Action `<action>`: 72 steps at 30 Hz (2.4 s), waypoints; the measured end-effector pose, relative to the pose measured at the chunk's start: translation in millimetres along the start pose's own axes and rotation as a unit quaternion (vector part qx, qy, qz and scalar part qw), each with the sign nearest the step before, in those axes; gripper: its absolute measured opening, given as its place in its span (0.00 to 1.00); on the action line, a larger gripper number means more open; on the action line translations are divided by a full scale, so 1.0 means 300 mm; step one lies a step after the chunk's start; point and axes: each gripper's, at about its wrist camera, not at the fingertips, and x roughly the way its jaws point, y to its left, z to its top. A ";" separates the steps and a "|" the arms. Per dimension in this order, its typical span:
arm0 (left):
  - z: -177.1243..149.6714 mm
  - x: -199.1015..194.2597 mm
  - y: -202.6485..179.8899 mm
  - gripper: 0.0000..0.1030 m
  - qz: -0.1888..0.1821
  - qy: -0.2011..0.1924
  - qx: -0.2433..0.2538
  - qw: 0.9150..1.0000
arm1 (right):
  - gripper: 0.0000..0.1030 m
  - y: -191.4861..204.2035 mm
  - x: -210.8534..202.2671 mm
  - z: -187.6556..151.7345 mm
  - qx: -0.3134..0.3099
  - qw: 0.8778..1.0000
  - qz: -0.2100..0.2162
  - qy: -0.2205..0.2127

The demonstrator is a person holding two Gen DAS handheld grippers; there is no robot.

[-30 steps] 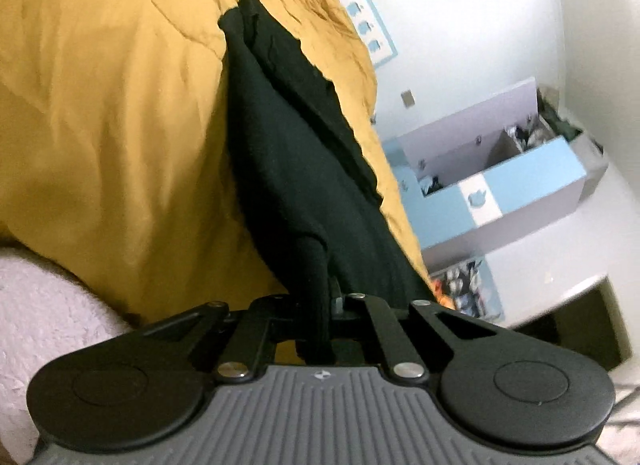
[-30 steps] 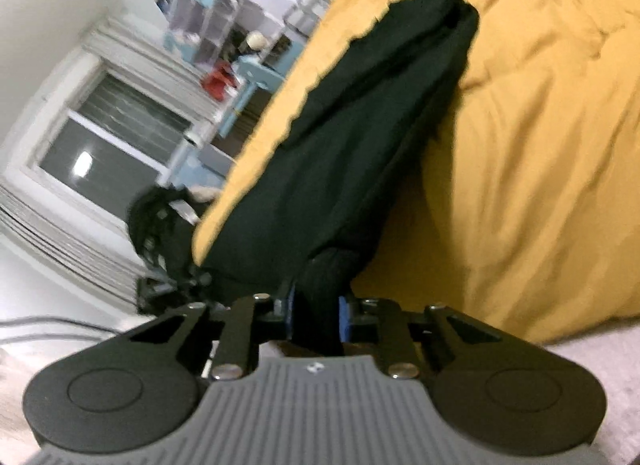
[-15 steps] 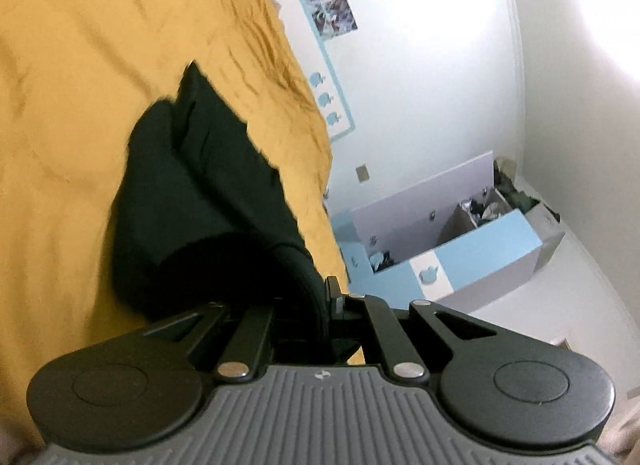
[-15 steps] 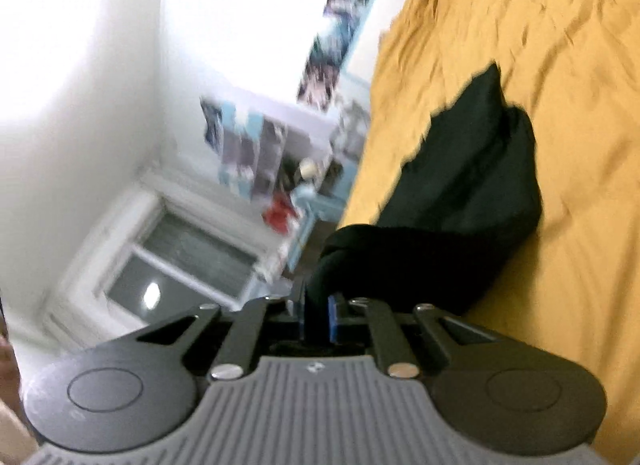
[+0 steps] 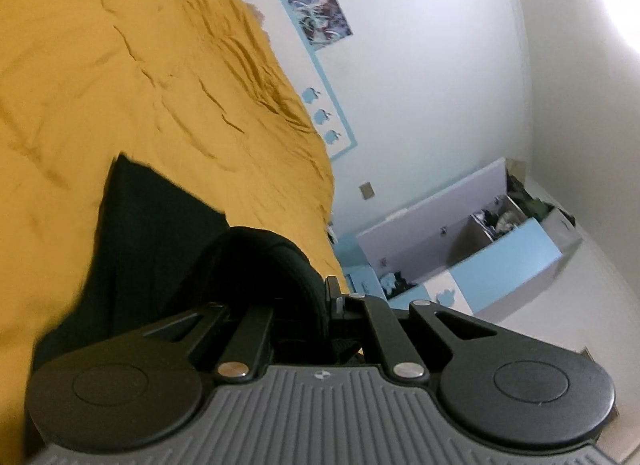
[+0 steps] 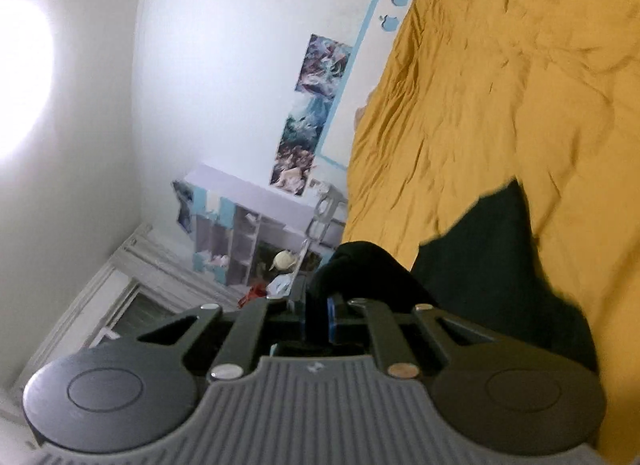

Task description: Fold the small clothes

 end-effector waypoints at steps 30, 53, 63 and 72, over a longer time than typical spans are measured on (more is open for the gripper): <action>-0.348 -0.224 -0.126 0.67 0.256 0.060 0.047 0.964 | 0.76 0.138 -0.133 -0.354 -0.046 0.973 -0.213 0.079; -0.291 -0.055 0.198 0.73 0.275 -0.027 -0.133 0.952 | 0.80 -0.123 0.089 -0.378 0.018 0.945 -0.323 -0.040; -0.264 -0.024 0.160 0.15 0.244 -0.051 -0.138 0.959 | 0.11 -0.128 0.124 -0.300 0.041 0.942 -0.333 -0.027; -0.268 -0.079 -0.094 0.13 0.197 -0.045 -0.081 0.976 | 0.08 0.152 -0.017 -0.213 -0.037 0.954 -0.296 -0.017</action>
